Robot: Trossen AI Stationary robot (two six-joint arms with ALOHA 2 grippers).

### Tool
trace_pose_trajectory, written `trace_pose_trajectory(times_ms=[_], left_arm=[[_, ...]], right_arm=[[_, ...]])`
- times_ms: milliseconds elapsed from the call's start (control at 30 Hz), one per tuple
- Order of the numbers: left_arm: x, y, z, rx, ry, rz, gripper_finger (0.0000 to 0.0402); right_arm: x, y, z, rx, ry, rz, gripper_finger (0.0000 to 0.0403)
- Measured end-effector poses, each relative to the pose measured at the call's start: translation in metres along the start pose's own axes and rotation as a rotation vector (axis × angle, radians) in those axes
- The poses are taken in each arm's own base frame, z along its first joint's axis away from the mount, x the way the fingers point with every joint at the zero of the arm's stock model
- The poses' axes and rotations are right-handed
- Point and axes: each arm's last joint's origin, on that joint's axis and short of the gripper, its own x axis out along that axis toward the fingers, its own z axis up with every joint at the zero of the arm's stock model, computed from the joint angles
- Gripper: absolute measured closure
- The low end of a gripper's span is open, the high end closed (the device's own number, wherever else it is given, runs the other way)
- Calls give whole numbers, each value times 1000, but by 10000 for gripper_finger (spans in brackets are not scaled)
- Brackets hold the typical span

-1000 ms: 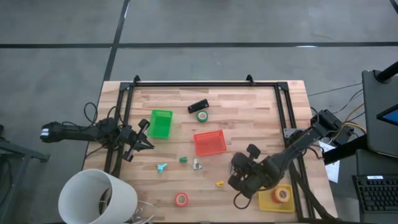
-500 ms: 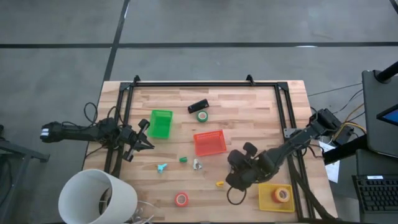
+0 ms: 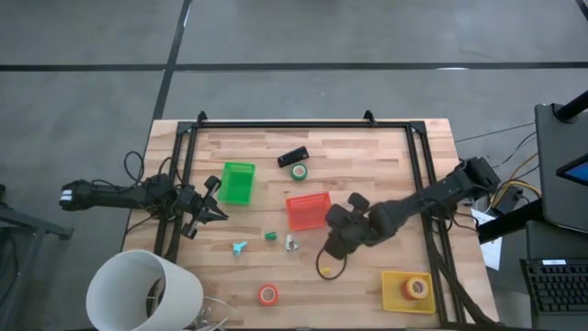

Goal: Pick and place Stapler, Stapler remover, tape
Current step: Put the green tape into the yellow bin

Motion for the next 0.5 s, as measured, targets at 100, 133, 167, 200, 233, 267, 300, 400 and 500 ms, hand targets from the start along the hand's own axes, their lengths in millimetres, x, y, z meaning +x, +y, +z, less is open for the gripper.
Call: trace_pose_trajectory(times_ms=[100, 133, 167, 200, 233, 267, 300, 400, 500], left_arm=[[0, 0, 0, 0, 0, 0, 378], [0, 0, 0, 0, 0, 0, 378], [0, 0, 0, 0, 0, 0, 378], [0, 0, 0, 0, 0, 0, 378], [0, 0, 0, 0, 0, 0, 378], [0, 0, 0, 0, 0, 0, 378], [0, 0, 0, 0, 0, 0, 378], [0, 0, 0, 0, 0, 0, 378], [0, 0, 0, 0, 0, 0, 378]], right_arm=[[5, -7, 7, 10, -4, -15, 394], [7, -7, 10, 15, -9, -15, 394], [8, -8, 12, 16, -16, -12, 394], [9, -9, 14, 16, -21, -10, 394], [10, -10, 17, 13, -28, -6, 394], [11, -11, 19, 9, -37, -1, 394], [13, -12, 22, 8, -48, 4, 394], [16, -16, 29, 11, -64, 6, 394], [18, -19, 32, 18, -65, -2, 394]])
